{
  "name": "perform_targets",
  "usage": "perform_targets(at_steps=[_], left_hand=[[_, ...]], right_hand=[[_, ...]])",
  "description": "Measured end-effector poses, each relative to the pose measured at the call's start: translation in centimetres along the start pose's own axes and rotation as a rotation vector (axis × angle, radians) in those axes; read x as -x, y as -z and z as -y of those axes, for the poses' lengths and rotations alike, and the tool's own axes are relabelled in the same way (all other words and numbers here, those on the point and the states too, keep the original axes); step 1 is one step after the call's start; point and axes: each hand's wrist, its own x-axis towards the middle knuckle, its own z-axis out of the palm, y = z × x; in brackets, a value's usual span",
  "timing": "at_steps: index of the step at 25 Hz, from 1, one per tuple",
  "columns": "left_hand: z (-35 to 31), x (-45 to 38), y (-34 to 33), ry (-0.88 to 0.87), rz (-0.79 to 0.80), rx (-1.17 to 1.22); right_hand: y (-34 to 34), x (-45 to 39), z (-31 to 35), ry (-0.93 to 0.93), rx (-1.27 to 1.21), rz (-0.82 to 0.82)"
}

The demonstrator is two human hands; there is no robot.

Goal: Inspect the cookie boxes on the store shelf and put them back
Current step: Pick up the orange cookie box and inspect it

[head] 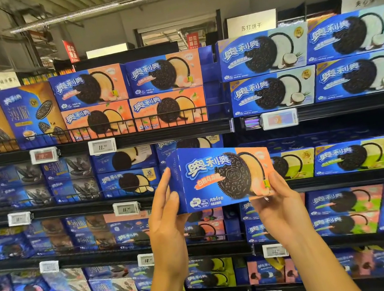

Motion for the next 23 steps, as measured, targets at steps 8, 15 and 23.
perform_targets(at_steps=[8, 15, 23], left_hand=[[1.3, -1.4, 1.9, 0.048, -0.016, 0.117], [4.9, -3.8, 3.6, 0.205, -0.005, 0.228], [7.3, -6.8, 2.9, 0.46, 0.018, 0.112]], right_hand=[[-0.5, 0.9, 0.2, 0.01, -0.156, 0.031], [-3.7, 3.3, -0.2, 0.053, 0.219, 0.224], [-9.0, 5.8, -4.0, 0.482, 0.727, 0.252]])
